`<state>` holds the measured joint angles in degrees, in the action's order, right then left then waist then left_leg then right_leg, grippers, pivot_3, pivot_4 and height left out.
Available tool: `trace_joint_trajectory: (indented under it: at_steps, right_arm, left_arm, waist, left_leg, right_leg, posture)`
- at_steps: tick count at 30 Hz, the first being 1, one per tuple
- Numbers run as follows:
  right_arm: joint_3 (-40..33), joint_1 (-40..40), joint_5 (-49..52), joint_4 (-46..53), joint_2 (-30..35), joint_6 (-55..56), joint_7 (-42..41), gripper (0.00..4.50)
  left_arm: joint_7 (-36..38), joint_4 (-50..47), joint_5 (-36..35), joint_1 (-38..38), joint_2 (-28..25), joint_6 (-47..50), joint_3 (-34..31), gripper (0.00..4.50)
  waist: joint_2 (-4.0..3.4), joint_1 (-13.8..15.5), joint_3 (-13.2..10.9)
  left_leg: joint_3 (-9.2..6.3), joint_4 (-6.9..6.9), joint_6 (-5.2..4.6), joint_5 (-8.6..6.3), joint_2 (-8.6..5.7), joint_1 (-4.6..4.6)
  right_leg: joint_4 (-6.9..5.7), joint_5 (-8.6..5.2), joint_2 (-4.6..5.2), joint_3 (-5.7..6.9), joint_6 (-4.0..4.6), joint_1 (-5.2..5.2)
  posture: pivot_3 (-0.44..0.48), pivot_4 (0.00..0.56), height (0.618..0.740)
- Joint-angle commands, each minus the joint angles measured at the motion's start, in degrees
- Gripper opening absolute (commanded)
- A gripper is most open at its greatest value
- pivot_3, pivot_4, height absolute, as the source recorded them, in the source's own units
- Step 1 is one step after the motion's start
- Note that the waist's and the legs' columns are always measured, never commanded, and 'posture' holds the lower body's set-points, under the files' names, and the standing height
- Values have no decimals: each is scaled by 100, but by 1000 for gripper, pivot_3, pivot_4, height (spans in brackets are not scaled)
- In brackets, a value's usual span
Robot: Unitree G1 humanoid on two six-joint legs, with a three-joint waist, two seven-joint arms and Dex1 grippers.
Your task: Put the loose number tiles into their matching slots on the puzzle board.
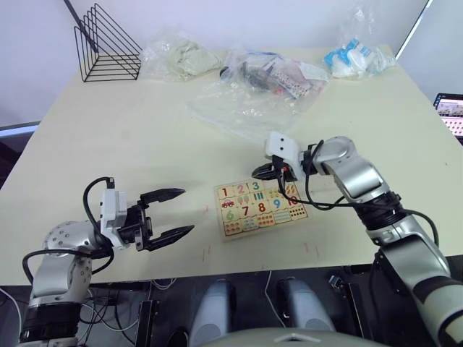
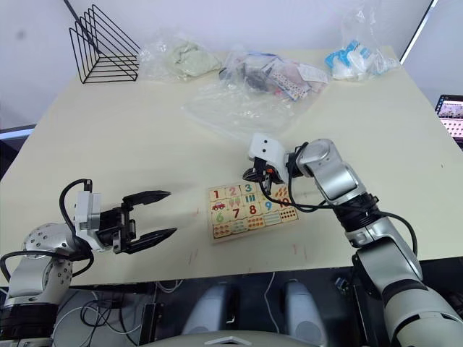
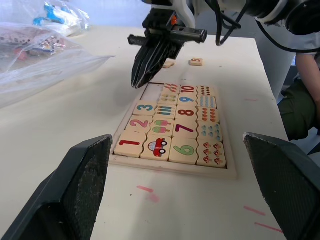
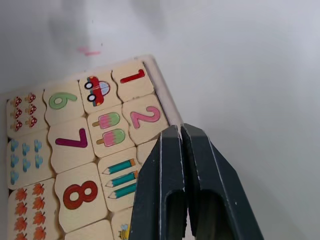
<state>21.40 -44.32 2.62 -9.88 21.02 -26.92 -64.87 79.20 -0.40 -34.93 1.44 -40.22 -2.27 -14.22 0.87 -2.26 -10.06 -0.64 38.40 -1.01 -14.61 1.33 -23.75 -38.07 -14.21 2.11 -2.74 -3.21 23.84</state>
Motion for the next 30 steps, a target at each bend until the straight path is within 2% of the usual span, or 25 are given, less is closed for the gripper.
trace_joint_trajectory:
  at_steps: [1,15,22,30]
  right_arm:
    - [-143,74,99,-22,-43,405,92,76]
    - [47,541,-166,-699,-42,953,328,76]
    - [-549,763,486,-63,-95,1083,346,76]
    - [-1153,1637,1103,1333,440,704,421,76]
  left_arm:
    - [21,-12,13,-67,-15,-119,-85,4500]
    - [-14,-17,63,-45,-17,-86,-81,4500]
    - [-198,34,80,62,13,-5,-123,4500]
    - [-752,116,312,251,110,198,-51,4500]
  waist:
    - [0,0,0]
    - [2,-1,3]
    - [1,6,2]
    - [2,32,3]
  left_leg:
    - [1,1,0,0,0,0]
    - [4,2,0,0,0,12]
    - [1,3,1,0,1,13]
    - [-16,2,0,0,1,7]
  right_leg:
    - [0,0,-1,1,0,0]
    - [-1,0,-2,2,0,-14]
    - [0,0,-2,3,0,-18]
    - [4,0,2,7,0,-16]
  posture:
    - [0,150,740]
    - [0,150,740]
    - [0,150,740]
    - [0,150,740]
